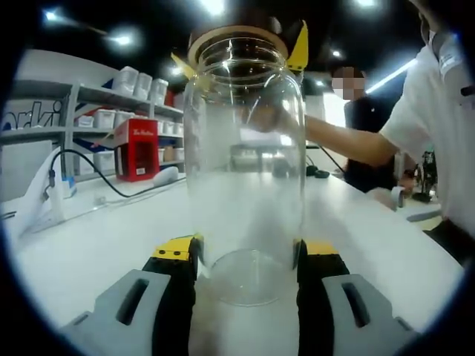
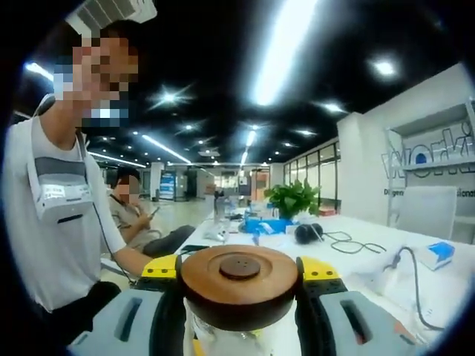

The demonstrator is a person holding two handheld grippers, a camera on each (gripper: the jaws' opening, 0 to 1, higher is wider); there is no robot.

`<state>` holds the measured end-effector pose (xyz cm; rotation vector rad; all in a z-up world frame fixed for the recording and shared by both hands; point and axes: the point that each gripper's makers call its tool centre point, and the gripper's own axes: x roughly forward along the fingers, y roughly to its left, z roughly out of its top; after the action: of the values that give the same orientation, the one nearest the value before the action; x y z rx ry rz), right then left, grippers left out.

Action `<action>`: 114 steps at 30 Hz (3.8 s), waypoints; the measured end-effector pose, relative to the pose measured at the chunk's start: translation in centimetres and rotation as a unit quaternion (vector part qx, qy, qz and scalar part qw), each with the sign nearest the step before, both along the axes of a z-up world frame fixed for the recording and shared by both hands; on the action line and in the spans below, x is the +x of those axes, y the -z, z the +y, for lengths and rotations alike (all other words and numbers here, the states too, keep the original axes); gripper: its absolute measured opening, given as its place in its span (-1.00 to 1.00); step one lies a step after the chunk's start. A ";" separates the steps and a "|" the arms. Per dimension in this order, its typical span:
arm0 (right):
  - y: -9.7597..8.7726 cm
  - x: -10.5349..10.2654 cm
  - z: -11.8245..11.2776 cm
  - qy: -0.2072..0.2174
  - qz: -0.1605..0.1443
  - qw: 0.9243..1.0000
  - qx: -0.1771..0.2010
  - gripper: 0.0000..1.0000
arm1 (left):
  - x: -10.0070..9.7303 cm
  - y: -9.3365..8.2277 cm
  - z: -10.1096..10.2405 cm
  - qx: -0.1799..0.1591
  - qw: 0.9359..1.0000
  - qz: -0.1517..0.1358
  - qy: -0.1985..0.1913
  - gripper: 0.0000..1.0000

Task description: Clamp the coffee can twist off the lid put the lid on the table pick up the lid cover the can tighten the lid

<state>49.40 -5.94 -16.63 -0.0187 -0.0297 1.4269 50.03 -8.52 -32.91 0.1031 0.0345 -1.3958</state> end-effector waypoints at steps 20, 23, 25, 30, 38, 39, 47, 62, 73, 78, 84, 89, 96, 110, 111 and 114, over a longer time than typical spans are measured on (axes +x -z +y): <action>-0.8 1.2 -2.4 0.046 -0.019 0.999 -0.008 0.09 | -0.8 -0.1 -0.2 0.000 1.000 0.000 0.000 -0.11; -0.7 1.4 -3.1 0.055 -0.021 0.998 -0.008 0.09 | -0.7 -0.1 -0.2 0.000 1.000 0.000 0.000 -0.11; -0.8 1.6 -3.6 0.063 -0.021 0.998 -0.005 0.10 | -0.7 -0.1 -0.3 0.001 1.000 0.000 0.000 -0.11; -1.1 2.1 -5.2 0.086 -0.019 0.996 0.007 0.09 | -0.8 -0.2 -0.3 0.000 1.000 0.000 0.000 -0.11; -1.3 1.8 -6.7 0.111 -0.021 0.994 0.009 0.09 | -0.8 -0.2 -0.3 0.000 1.000 0.001 -0.001 -0.11; -1.3 1.9 -7.0 0.115 -0.020 0.993 0.010 0.09 | -0.8 -0.2 -0.3 0.000 1.000 0.001 -0.001 -0.11; -0.7 2.2 -9.0 0.151 -0.027 0.988 0.005 0.09 | -0.9 -0.2 -0.3 0.000 1.000 0.001 -0.001 -0.11; 2.6 4.4 -13.4 0.287 0.008 0.958 0.028 0.09 | -0.8 -0.2 -0.2 0.001 1.000 0.001 -0.002 -0.11; 5.1 4.8 -14.5 0.313 0.011 0.950 0.011 0.09 | -0.5 -0.1 -0.1 0.000 1.000 0.001 -0.003 -0.11; 6.9 5.4 -15.3 0.337 0.020 0.941 0.000 0.09 | -0.4 -0.1 -0.1 0.000 1.000 0.001 -0.003 -0.11; 8.5 5.7 -15.9 0.356 0.023 0.934 -0.016 0.09 | -0.3 0.0 0.0 0.001 1.000 0.001 -0.003 -0.11; 8.9 5.6 -16.0 0.362 0.024 0.932 -0.021 0.09 | -0.2 0.0 0.0 0.001 1.000 0.001 -0.003 -0.11; 10.1 6.0 -16.8 0.382 0.027 0.923 -0.035 0.09 | -0.2 0.0 -0.1 0.001 1.000 -0.001 -0.004 -0.11; 14.0 8.2 -19.2 0.446 0.041 0.891 -0.072 0.09 | -0.4 0.0 -0.1 0.001 1.000 -0.001 -0.003 -0.11; 14.3 8.4 -19.4 0.452 0.044 0.888 -0.074 0.09 | -0.5 0.0 -0.1 0.001 1.000 -0.001 -0.003 -0.11; 14.9 8.9 -20.0 0.467 0.062 0.879 -0.075 0.09 | -0.5 0.0 -0.1 0.001 1.000 -0.001 -0.003 -0.11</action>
<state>58.33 -25.93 -31.57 -0.0605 0.1777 0.4523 49.58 -8.63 -32.87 0.1072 0.0346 -1.3891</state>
